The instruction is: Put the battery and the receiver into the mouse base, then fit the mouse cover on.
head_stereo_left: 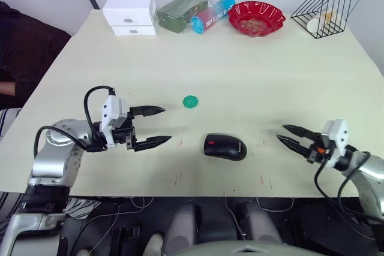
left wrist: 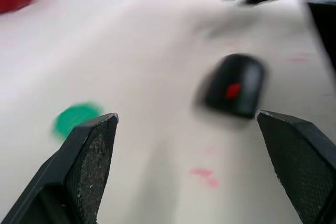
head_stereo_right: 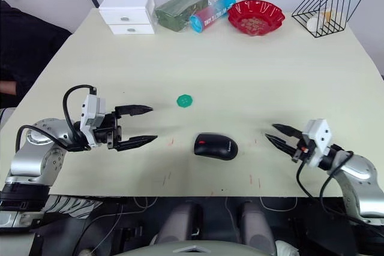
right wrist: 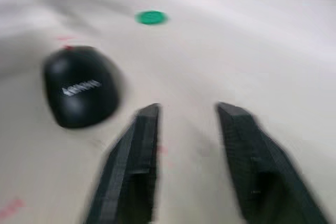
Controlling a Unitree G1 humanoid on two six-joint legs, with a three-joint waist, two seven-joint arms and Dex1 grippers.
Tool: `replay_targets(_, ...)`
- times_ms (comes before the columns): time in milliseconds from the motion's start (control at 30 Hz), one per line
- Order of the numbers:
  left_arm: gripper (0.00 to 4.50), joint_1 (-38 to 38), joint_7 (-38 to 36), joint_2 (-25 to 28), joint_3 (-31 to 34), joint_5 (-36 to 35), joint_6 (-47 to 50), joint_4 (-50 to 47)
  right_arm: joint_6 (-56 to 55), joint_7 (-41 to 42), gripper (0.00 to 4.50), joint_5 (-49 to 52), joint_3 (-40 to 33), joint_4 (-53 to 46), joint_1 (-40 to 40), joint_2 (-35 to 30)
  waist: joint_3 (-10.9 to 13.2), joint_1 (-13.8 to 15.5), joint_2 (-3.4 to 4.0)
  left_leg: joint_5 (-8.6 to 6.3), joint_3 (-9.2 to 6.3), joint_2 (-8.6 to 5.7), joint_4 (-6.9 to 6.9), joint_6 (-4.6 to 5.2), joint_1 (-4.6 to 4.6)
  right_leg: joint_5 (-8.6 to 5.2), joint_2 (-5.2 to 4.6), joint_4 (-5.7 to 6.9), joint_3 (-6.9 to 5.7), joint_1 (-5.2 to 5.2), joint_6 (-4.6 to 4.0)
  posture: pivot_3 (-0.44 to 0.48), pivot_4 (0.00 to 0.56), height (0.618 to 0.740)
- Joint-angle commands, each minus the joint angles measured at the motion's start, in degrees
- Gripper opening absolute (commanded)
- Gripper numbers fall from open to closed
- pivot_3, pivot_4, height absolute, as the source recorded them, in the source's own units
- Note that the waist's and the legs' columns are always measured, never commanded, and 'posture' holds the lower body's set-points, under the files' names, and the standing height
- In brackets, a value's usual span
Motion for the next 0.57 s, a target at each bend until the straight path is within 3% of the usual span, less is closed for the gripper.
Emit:
replay_targets(33, 4.50, 3.06, 2.58, 0.04, 3.73, -0.15, 1.56, -2.49, -2.04, 0.65, 3.48, 1.55, -4.94, 0.39, 2.96, -1.25, 0.00, -0.18, 0.00, 0.00, 0.00, 0.00, 0.00, 0.00, 0.00, 0.00, 0.00, 0.01, 0.00, 0.00, 0.00, 0.000, 0.150, 0.740)
replay_targets(100, 4.50, 5.89, 4.40, -0.04, 4.94, 0.54, 2.14, -2.90, -2.46, 2.13, 4.37, 3.20, -8.35, 1.87, 6.15, -1.80, 0.00, -0.13, 0.02, 0.00, 0.01, 0.00, -0.01, 0.00, 0.00, 0.00, 0.00, 0.00, 0.01, 0.00, 0.00, 0.000, 0.150, 0.740)
replay_targets(133, 4.50, 7.09, 4.94, -0.08, 5.49, 0.56, 2.42, -3.44, -2.98, 2.40, 4.44, 3.47, -9.65, 2.60, 7.29, -1.95, -0.01, -0.10, 0.02, 0.00, 0.04, 0.00, -0.04, 0.00, 0.01, 0.00, -0.02, -0.01, 0.03, 0.00, 0.00, 0.000, 0.150, 0.740)
replay_targets(567, 4.50, 13.83, 12.14, -2.83, 9.34, 5.22, -0.33, -4.43, -6.31, 5.47, 4.44, 3.45, -14.47, 10.02, 10.65, -3.08, -0.01, -0.20, 0.01, 0.00, 0.17, 0.00, -0.11, 0.00, 0.07, 0.00, -0.06, -0.05, 0.08, 0.02, 0.01, 0.000, 0.150, 0.740)
